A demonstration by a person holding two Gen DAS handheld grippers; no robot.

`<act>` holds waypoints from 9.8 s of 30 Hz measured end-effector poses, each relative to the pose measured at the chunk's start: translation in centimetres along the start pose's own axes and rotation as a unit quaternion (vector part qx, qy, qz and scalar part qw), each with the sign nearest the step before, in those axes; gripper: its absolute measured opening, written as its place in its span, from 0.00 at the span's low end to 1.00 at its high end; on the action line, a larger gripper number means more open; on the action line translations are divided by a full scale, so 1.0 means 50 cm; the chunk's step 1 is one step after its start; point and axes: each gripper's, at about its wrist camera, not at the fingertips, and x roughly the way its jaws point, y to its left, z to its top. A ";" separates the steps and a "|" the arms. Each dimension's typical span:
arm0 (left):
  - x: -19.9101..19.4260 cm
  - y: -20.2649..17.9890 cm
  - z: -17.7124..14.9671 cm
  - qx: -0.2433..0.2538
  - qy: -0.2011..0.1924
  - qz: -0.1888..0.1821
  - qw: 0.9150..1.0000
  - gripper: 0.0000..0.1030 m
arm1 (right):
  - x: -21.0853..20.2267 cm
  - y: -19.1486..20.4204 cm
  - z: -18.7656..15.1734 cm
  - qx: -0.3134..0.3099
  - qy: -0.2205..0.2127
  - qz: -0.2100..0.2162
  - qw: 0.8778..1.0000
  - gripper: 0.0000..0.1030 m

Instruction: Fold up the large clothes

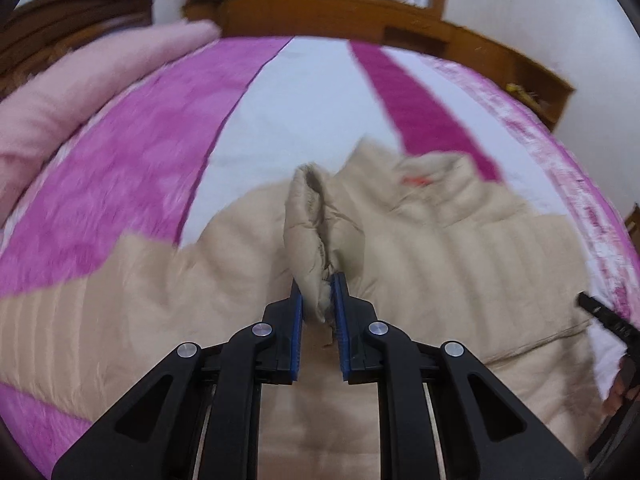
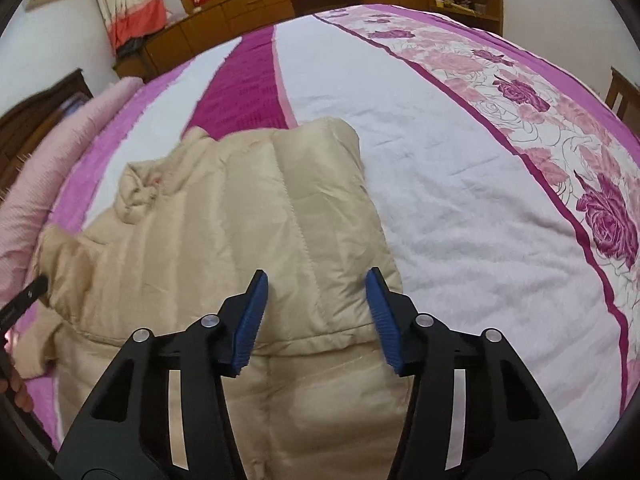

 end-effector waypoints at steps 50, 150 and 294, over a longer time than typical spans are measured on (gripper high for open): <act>-0.045 0.536 -0.214 -0.277 -0.009 0.068 0.958 0.69 | -0.249 0.028 -0.276 -0.023 0.055 0.000 0.998 0.90; -0.170 -0.025 -0.173 0.010 0.069 -0.100 0.992 0.73 | -0.272 0.065 -0.217 -0.013 0.008 0.070 0.997 0.90; -0.078 0.037 -0.135 0.024 0.053 -0.018 0.998 0.73 | -0.105 -0.049 -0.027 -0.037 -0.017 0.028 0.999 0.55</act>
